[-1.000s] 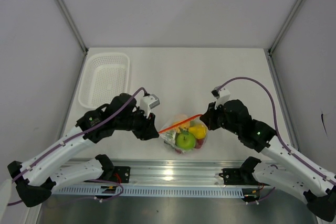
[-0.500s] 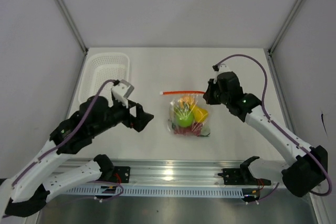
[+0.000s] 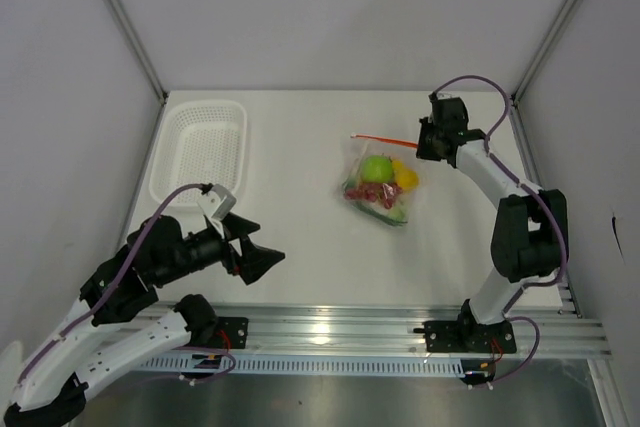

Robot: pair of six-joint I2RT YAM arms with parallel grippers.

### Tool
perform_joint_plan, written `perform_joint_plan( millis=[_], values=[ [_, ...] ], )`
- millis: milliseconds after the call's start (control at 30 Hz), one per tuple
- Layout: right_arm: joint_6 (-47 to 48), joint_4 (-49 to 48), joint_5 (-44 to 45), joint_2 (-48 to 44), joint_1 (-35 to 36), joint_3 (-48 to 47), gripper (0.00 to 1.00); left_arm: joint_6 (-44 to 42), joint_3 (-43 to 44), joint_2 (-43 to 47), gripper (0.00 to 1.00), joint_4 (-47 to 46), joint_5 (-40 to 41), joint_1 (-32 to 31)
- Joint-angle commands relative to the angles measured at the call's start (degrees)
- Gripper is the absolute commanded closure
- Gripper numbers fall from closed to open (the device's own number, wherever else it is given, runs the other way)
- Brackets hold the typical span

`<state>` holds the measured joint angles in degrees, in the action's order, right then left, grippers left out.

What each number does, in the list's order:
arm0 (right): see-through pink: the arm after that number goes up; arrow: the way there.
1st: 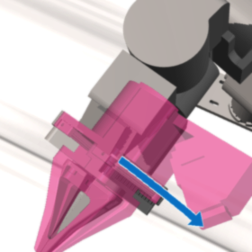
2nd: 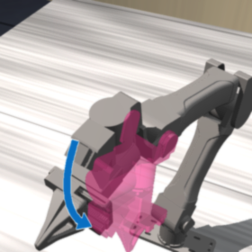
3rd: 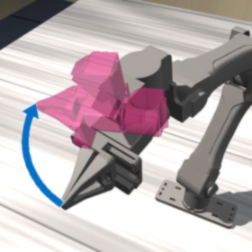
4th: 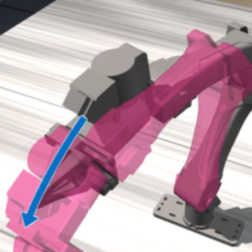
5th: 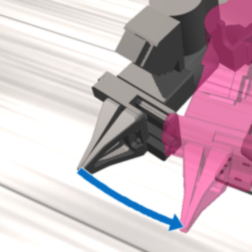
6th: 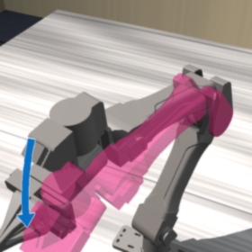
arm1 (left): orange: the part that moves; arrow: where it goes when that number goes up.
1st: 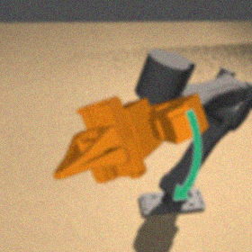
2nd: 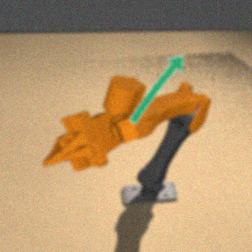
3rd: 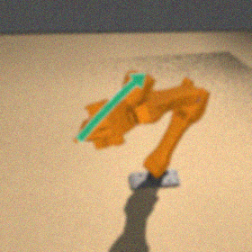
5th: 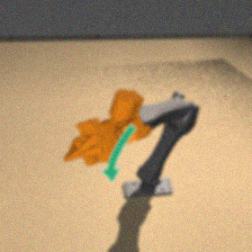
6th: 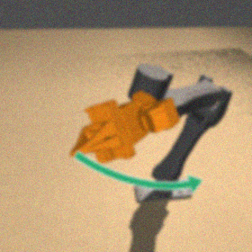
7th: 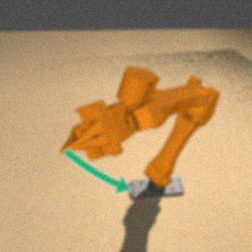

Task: Place the food in the zip-top bag and seal the zipper
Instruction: Place the zipper food storage bag at the center of the board, then reset both arms

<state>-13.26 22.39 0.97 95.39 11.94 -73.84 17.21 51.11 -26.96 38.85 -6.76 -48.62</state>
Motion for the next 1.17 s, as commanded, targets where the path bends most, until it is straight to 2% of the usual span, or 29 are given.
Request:
perform_joint_plan(
  millis=[0,33,100,133,200,233,267,433,467,633,767,867,900,1133],
  values=[
    [4.6,0.1,4.1,3.1,-0.3,-4.6,0.87,2.4,-0.7,1.8,0.01,-0.4,-3.9,0.1],
    [4.8,0.3,4.7,3.7,-0.3,-5.1,0.74,2.2,-0.8,1.7,0.0,-0.3,-4.2,0.1],
    [4.7,1.2,5.8,3.7,-0.3,-5.6,0.6,1.9,-0.6,1.1,0.0,0.9,-4.4,0.2],
    [4.5,1.6,6.1,3.0,-0.4,-5.9,0.48,1.7,-0.5,0.9,0.01,1.0,-4.4,0.2],
    [3.9,2.8,7.4,1.5,-0.5,-6.3,0.39,1.5,-0.4,0.3,0.01,1.0,-4.7,0.1],
    [3.2,3.4,8.2,-0.8,-0.3,-6.4,0.1,1.5,-0.4,-0.3,0.0,0.9,-4.8,0.1],
    [2.7,4.1,9.2,-2.1,-0.3,-6.8,0.01,1.5,-0.4,-0.5,0.0,0.2,-5.1,0.1],
    [0.1,14.2,13.1,-10.6,1.1,-8.4,0.01,2.3,-1.0,-3.0,0.0,-2.7,-7.1,0.1],
    [-0.8,16.5,14.1,-14.8,2.3,-7.6,0.01,2.5,-1.4,-3.3,0.0,-3.2,-7.4,0.2],
    [-7.9,23.2,15.2,-28.0,6.2,2.9,0.01,3.5,-3.1,-4.7,0.01,-6.3,-8.6,0.1],
    [-17.5,26.7,14.8,-40.9,14.3,12.2,0.01,4.7,-4.7,-5.2,0.0,-7.6,-9.4,0.2],
    [-23.4,27.5,16.2,-46.2,20.2,17.9,0.01,5.8,-6.2,-4.9,0.0,-8.7,-10.0,0.2],
    [-26.4,27.6,17.0,-49.0,24.4,19.1,0.01,6.5,-6.7,-4.4,0.01,-8.9,-10.0,0.2],
    [-32.0,29.1,22.1,-54.6,35.6,25.5,0.01,11.4,-12.4,-1.1,0.01,-11.8,-13.2,0.2]
  ],
)
